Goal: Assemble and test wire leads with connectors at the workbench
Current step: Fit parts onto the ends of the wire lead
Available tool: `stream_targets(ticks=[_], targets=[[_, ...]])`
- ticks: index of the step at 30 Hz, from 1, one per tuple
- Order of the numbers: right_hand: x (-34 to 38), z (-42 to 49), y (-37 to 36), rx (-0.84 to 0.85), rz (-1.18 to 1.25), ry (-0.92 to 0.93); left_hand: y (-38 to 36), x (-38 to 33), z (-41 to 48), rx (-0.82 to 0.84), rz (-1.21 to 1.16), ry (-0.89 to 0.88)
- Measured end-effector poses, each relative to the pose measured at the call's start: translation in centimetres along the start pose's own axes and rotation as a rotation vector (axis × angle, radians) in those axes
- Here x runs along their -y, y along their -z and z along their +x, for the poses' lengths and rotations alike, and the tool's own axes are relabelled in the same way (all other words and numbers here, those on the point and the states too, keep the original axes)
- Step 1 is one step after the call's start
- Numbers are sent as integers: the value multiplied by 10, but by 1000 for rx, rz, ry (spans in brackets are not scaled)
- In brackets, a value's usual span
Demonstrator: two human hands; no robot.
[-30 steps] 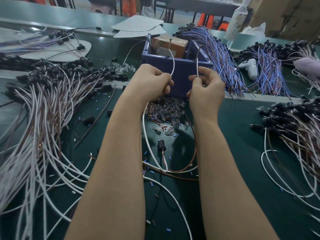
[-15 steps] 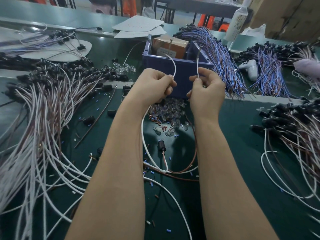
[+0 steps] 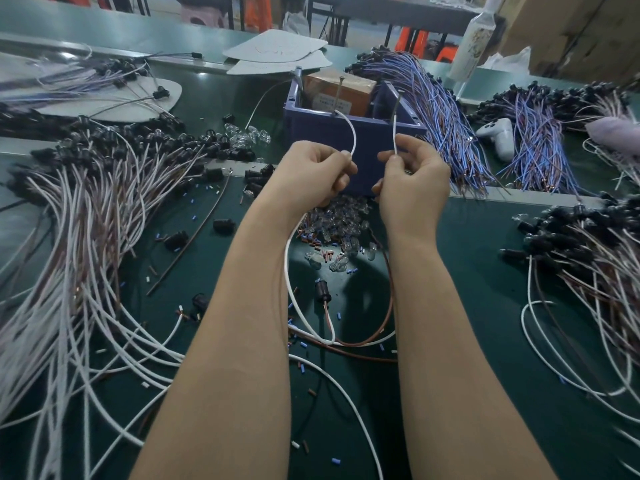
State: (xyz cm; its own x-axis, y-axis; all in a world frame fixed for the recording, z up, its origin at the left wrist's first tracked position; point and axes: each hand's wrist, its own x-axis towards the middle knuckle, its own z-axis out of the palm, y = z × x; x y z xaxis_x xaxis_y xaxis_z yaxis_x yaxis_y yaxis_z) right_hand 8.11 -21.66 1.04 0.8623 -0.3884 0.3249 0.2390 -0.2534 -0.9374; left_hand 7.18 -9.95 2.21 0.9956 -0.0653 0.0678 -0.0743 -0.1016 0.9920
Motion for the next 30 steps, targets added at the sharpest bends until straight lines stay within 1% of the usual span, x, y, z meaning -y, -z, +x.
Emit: stream_targets(ticks=[13,19,30], targets=[[-3,2,-1,-21,11,-5,0,1,1,8,-19,4],[-3,1,-3,32,9,-10,-1,2,1,3,7,5],[1,-1,0,34,22,-7,-1,1,0,-8,28,16]])
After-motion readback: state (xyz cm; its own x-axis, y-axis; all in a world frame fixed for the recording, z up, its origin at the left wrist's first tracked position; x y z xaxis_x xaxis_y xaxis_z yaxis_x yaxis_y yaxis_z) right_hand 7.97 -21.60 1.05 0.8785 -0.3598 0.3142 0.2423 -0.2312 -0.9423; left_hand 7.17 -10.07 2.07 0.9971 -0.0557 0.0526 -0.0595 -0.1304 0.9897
